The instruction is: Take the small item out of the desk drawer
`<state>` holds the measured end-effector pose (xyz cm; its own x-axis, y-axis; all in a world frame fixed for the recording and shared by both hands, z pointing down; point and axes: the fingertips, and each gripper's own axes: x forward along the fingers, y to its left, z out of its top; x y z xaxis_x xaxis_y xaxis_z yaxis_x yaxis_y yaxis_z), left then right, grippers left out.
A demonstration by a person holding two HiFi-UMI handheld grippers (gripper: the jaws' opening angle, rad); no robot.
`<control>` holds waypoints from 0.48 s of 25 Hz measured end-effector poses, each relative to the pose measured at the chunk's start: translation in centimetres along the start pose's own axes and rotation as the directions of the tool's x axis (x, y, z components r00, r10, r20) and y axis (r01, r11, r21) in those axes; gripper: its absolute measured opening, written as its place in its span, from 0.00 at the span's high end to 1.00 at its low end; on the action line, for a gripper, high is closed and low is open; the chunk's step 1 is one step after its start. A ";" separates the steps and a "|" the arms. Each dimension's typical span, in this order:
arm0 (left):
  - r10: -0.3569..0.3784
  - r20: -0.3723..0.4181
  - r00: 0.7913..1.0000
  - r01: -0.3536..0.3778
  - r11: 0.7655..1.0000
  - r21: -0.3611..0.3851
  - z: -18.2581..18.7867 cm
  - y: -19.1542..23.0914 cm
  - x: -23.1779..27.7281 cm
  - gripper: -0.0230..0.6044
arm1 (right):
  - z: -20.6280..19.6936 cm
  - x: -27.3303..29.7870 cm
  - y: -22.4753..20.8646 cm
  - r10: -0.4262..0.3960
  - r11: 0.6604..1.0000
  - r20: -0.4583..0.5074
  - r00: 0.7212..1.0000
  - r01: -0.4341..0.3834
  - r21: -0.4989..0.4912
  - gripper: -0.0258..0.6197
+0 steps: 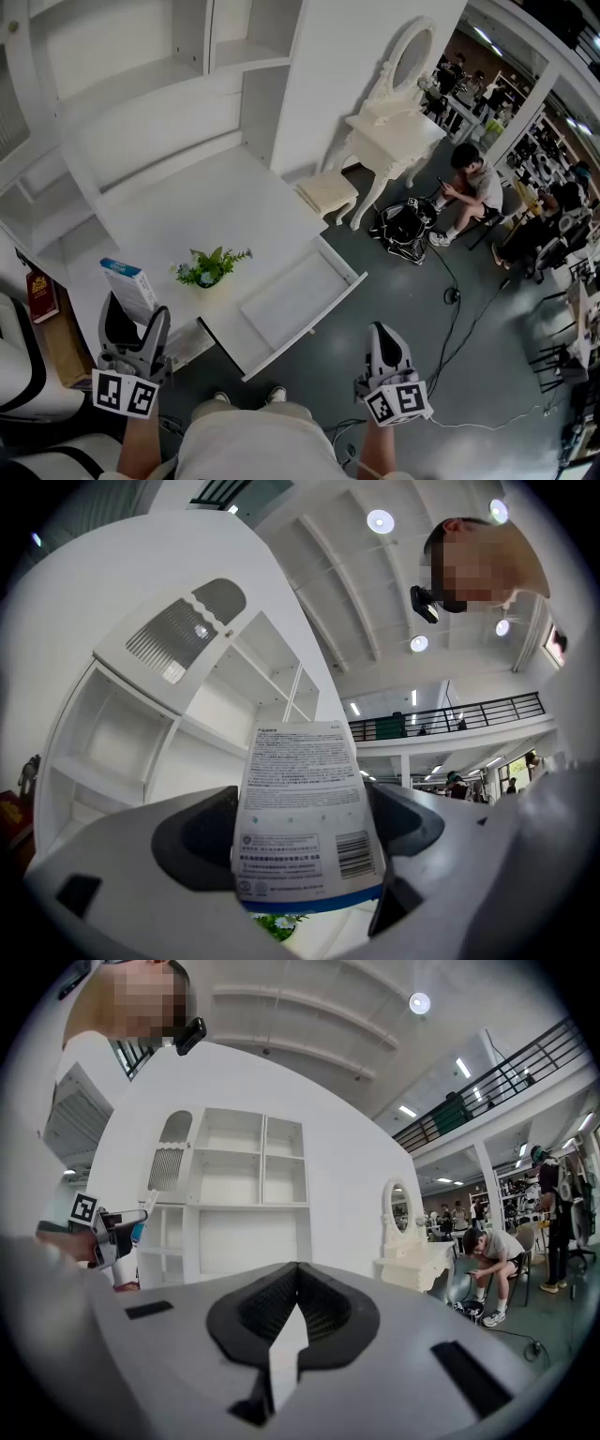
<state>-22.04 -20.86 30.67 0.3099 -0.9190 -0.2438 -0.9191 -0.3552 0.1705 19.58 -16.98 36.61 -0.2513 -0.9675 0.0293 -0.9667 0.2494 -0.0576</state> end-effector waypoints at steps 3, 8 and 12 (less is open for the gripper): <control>0.000 0.005 1.000 0.000 1.000 0.003 0.0 0.1 0.0 0.25 | 0.0 0.1 0.2 0.001 1.000 -0.002 1.000 -0.001 -0.003 0.95; -0.001 0.007 1.000 0.001 1.000 -0.001 -0.1 0.3 -0.1 0.25 | 0.0 0.0 0.7 -0.006 1.000 -0.012 1.000 0.006 -0.028 0.95; -0.010 0.010 1.000 0.010 1.000 -0.011 -0.1 0.3 0.1 0.25 | 0.0 -0.2 0.7 -0.013 1.000 -0.011 1.000 0.013 -0.023 0.95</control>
<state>-22.28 -21.05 30.79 0.3162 -0.9138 -0.2551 -0.9133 -0.3659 0.1789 18.93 -16.57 36.55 -0.2388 -0.9702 0.0415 -0.9708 0.2375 -0.0339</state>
